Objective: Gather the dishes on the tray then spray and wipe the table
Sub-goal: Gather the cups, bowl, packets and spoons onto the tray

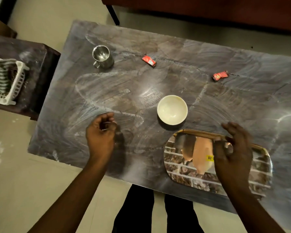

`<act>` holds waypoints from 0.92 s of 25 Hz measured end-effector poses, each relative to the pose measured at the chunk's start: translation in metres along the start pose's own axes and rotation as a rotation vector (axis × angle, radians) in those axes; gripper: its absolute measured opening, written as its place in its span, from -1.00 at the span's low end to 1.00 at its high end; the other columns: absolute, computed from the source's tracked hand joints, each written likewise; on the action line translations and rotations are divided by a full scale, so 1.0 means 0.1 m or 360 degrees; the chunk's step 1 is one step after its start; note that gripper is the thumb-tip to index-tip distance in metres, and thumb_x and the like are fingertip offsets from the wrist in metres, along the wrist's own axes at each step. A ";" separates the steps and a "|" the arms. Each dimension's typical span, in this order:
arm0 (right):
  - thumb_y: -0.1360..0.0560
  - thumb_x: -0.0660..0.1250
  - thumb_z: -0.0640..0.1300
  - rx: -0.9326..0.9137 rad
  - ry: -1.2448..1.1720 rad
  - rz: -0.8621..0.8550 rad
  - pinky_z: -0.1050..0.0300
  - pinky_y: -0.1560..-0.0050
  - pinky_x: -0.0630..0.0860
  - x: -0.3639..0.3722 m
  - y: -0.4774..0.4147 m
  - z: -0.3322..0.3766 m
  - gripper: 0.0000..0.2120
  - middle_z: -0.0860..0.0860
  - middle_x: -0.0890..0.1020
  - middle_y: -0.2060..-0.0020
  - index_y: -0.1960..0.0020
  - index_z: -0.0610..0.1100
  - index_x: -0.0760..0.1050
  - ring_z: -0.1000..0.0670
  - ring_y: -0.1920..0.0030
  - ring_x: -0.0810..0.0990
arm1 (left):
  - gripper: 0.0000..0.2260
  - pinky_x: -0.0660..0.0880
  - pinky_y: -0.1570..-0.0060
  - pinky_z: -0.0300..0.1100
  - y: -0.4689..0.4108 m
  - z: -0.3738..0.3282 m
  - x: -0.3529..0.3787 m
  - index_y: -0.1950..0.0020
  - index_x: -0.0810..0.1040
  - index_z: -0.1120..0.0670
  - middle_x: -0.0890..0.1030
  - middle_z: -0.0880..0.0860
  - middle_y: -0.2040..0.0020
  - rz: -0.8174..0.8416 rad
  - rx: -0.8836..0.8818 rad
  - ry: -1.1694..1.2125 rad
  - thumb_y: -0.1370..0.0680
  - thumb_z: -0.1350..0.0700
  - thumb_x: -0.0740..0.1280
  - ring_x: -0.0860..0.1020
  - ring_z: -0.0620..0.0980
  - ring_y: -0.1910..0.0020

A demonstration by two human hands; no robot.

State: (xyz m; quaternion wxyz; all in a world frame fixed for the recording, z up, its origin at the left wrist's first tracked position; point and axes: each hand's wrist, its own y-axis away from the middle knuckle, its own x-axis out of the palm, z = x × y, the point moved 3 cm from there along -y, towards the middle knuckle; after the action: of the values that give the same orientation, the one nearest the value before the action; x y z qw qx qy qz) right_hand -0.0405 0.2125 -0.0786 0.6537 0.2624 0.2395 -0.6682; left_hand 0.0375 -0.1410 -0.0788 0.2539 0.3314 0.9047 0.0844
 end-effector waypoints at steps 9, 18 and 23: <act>-0.69 0.34 -0.17 -0.0250 -0.0513 0.0608 -0.02 -0.35 0.60 1.71 -0.34 1.40 -0.61 0.06 0.52 -0.42 -0.50 -0.05 0.49 0.12 -0.41 0.54 | -0.57 0.54 -0.44 0.18 -1.79 -0.25 -0.12 -0.58 0.46 0.01 0.51 0.08 -0.52 -0.0007 0.0095 0.0019 -0.70 0.10 0.34 0.55 0.11 -0.45; -0.71 0.27 0.06 0.0324 -0.0698 0.1042 -0.05 -0.65 0.22 3.10 -0.82 2.15 -0.33 0.01 0.15 -0.71 -0.73 0.06 0.06 -0.02 -0.67 0.20 | -0.65 0.55 -0.44 0.09 -2.71 -0.58 0.35 -0.54 0.51 0.10 0.63 0.11 -0.43 0.0497 -0.0071 0.0082 -0.76 0.15 0.19 0.61 0.05 -0.37; -0.71 0.19 0.00 0.0387 -0.0794 0.0989 -0.08 -0.69 0.16 3.49 -1.14 2.28 -0.32 0.02 0.18 -0.71 -0.75 0.03 -0.02 -0.02 -0.69 0.18 | -0.66 0.65 -0.31 0.00 -2.65 -0.43 0.37 -0.46 0.61 0.13 0.72 0.11 -0.30 0.0497 0.0020 0.0079 -0.73 0.27 0.22 0.71 0.03 -0.25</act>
State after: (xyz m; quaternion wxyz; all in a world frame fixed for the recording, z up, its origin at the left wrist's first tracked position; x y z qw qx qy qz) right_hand -0.1656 -0.1962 -0.1430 0.8265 0.2276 -0.0976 -0.5055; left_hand -0.1565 -0.3194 -0.1419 0.2132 0.4675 0.8487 0.1254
